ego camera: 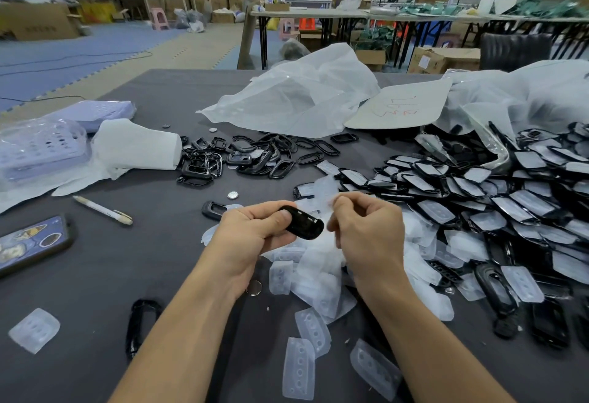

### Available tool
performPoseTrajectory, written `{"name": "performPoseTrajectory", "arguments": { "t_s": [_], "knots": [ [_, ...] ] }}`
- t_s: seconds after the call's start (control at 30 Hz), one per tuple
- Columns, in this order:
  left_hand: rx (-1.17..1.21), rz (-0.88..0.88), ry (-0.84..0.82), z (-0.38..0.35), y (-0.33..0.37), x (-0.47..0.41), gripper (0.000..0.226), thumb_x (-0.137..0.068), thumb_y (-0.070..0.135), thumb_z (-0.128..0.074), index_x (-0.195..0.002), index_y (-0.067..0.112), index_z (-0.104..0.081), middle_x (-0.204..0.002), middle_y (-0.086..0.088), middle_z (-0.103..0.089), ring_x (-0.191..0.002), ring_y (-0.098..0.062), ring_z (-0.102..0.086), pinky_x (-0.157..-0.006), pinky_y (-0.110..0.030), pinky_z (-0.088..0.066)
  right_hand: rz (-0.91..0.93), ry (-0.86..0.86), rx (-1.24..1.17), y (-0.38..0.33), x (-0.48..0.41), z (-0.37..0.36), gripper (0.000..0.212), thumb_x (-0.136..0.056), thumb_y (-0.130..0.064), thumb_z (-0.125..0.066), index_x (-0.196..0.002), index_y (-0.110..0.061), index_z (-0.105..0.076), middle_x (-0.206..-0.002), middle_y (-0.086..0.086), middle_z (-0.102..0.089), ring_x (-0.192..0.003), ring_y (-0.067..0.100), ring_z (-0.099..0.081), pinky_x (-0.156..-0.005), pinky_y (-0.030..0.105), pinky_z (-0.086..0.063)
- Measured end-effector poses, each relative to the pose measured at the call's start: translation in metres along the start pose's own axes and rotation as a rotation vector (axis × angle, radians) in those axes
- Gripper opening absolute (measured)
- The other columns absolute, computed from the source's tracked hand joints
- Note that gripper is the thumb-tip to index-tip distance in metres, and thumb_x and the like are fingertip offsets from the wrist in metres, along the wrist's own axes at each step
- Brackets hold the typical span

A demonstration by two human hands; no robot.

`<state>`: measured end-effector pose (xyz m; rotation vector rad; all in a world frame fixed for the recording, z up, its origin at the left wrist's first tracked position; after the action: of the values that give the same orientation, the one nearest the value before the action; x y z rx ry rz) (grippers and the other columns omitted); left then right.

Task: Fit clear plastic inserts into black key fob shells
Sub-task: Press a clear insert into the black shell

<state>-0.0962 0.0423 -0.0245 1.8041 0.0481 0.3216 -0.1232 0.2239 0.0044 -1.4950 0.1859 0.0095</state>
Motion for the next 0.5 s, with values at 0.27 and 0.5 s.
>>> {"name": "performPoseTrajectory", "arguments": {
  "t_s": [0.27, 0.5],
  "knots": [
    [-0.16, -0.062, 0.083, -0.001, 0.001, 0.003, 0.031, -0.092, 0.001, -0.072, -0.081, 0.026, -0.086, -0.105, 0.006, -0.08, -0.098, -0.004, -0.073, -0.076, -0.027, -0.06, -0.089, -0.078, -0.283, -0.005, -0.002, -0.001, 0.03, -0.093, -0.004, -0.057, -0.067, -0.009, -0.07, -0.07, 0.016, -0.073, -0.051, 0.021, -0.064, -0.048, 0.024, -0.043],
    [-0.154, -0.176, 0.155, 0.002, 0.01, 0.006, 0.022, -0.09, 0.004, -0.073, -0.086, 0.022, -0.086, -0.087, -0.01, -0.081, -0.071, -0.011, -0.065, -0.064, -0.022, -0.051, -0.129, -0.156, -0.365, -0.001, 0.0, -0.006, 0.021, -0.089, 0.004, -0.07, -0.082, -0.014, -0.078, -0.072, 0.01, -0.074, -0.066, 0.023, -0.07, -0.066, 0.028, -0.056]
  ]
}}
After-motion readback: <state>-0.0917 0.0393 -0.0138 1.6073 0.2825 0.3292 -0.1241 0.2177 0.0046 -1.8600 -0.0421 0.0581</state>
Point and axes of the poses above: each hand's wrist, its own x-axis away from the middle knuckle, its own z-axis out of the back of the hand, y = z × x, the point moved 6 cm from there along -x, towards the middle knuckle
